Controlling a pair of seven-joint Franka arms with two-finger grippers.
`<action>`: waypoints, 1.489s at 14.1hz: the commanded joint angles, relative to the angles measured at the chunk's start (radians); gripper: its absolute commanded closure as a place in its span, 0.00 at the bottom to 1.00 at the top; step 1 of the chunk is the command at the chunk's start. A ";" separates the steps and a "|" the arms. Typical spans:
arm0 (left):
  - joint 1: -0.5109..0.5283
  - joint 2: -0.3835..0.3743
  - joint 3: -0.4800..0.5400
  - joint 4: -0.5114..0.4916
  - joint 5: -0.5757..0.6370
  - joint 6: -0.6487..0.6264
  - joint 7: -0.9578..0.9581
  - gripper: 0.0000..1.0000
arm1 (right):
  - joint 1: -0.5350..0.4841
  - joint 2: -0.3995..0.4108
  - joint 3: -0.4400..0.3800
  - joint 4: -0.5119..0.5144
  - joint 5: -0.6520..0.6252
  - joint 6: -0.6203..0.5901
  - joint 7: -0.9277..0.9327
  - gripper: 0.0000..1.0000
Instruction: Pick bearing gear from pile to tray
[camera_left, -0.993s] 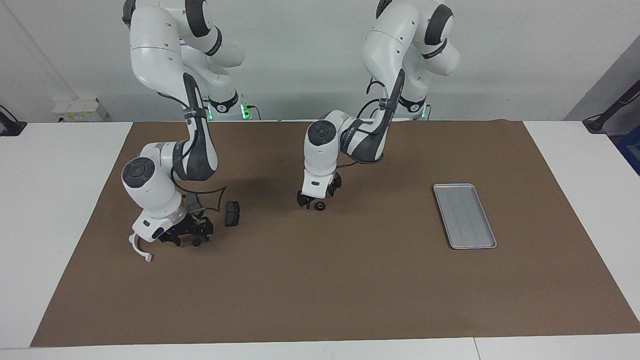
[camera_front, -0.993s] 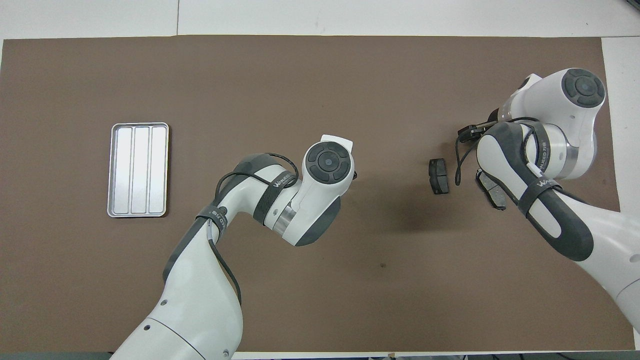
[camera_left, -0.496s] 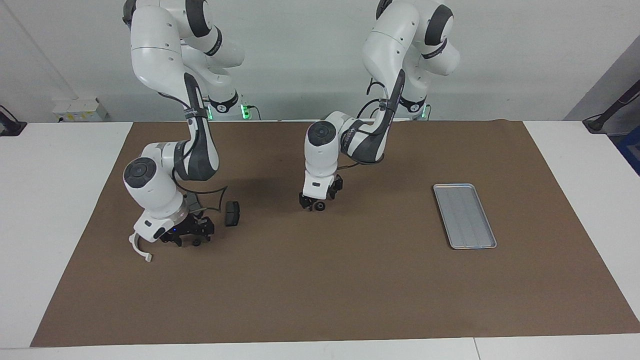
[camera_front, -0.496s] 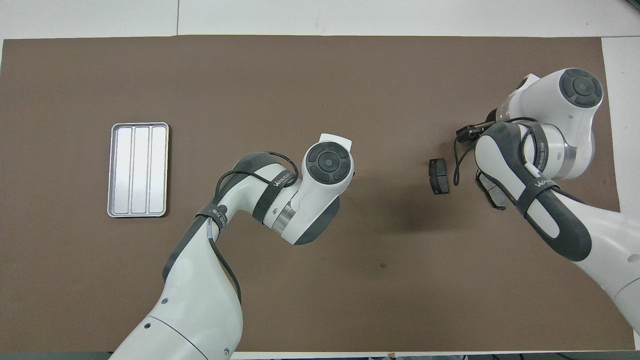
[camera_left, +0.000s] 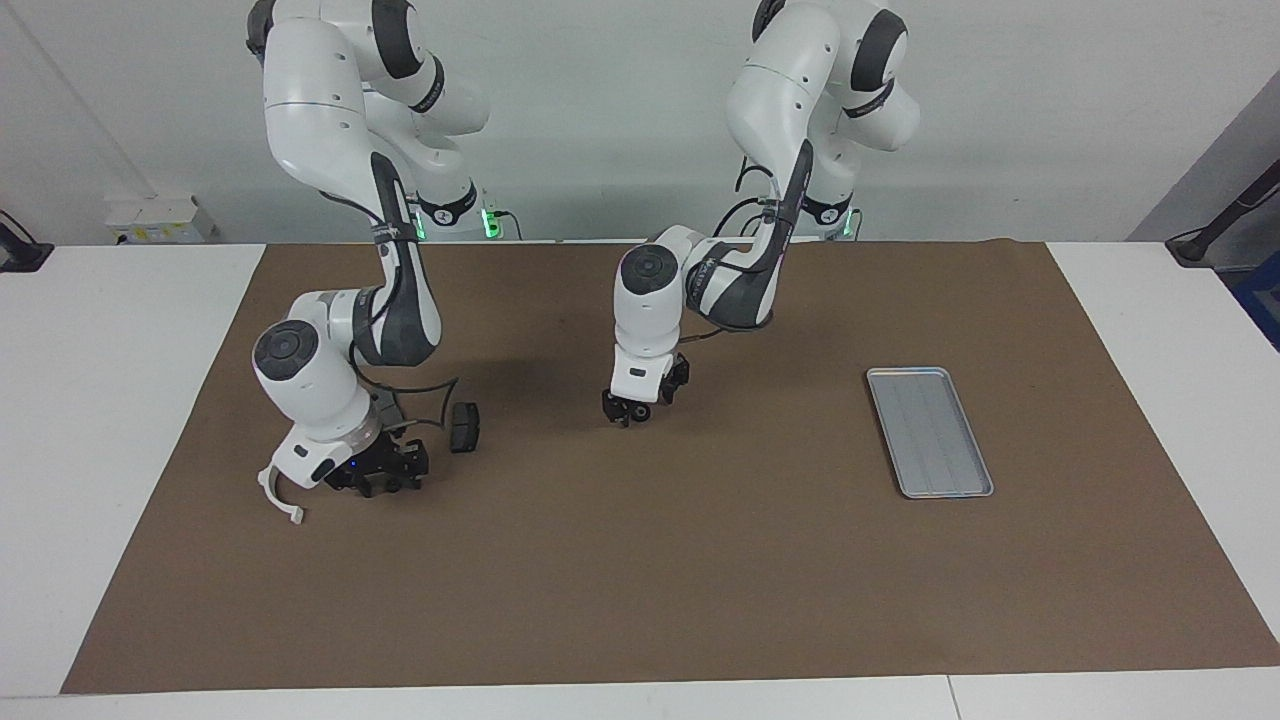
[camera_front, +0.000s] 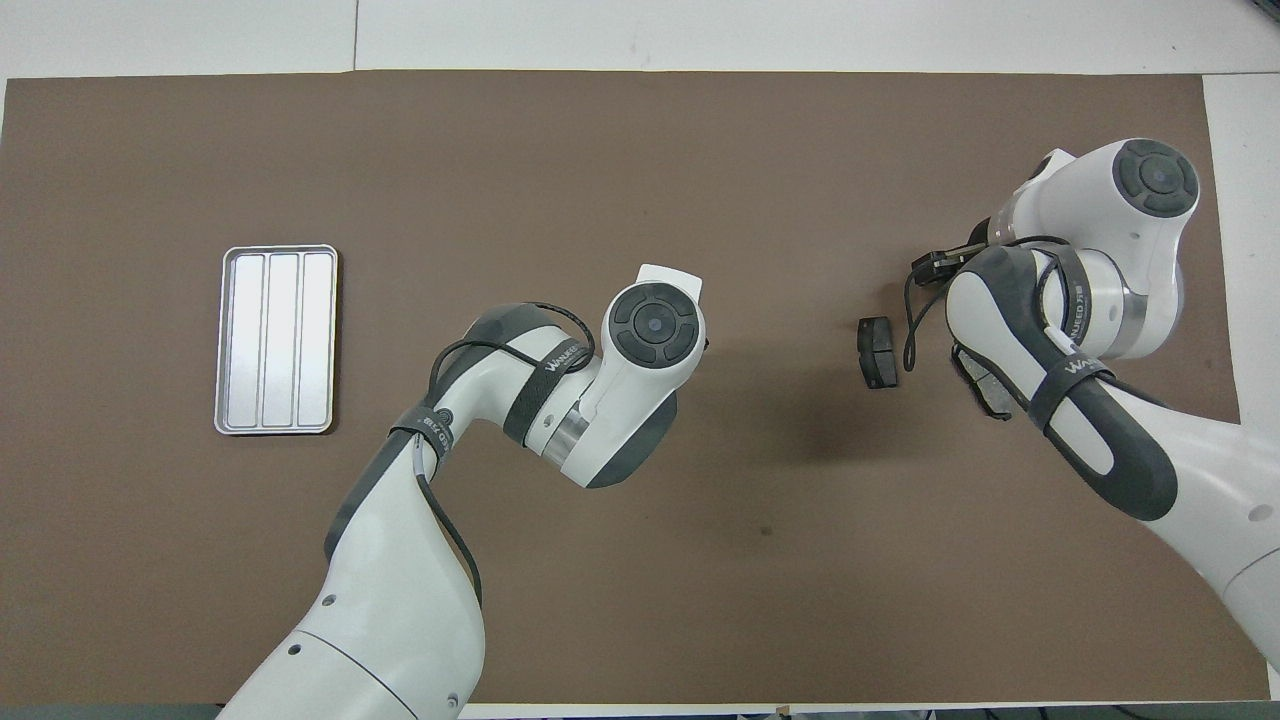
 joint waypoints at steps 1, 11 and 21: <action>-0.003 0.003 0.006 -0.019 0.020 0.026 -0.019 0.22 | -0.005 0.003 0.008 -0.010 -0.008 0.014 0.011 0.81; -0.021 0.003 0.007 -0.030 0.020 0.023 -0.053 0.52 | -0.005 -0.048 0.006 0.025 -0.011 -0.043 0.011 1.00; 0.047 -0.077 0.039 -0.019 0.047 -0.104 0.022 1.00 | 0.090 -0.158 0.020 0.071 -0.006 -0.201 0.233 1.00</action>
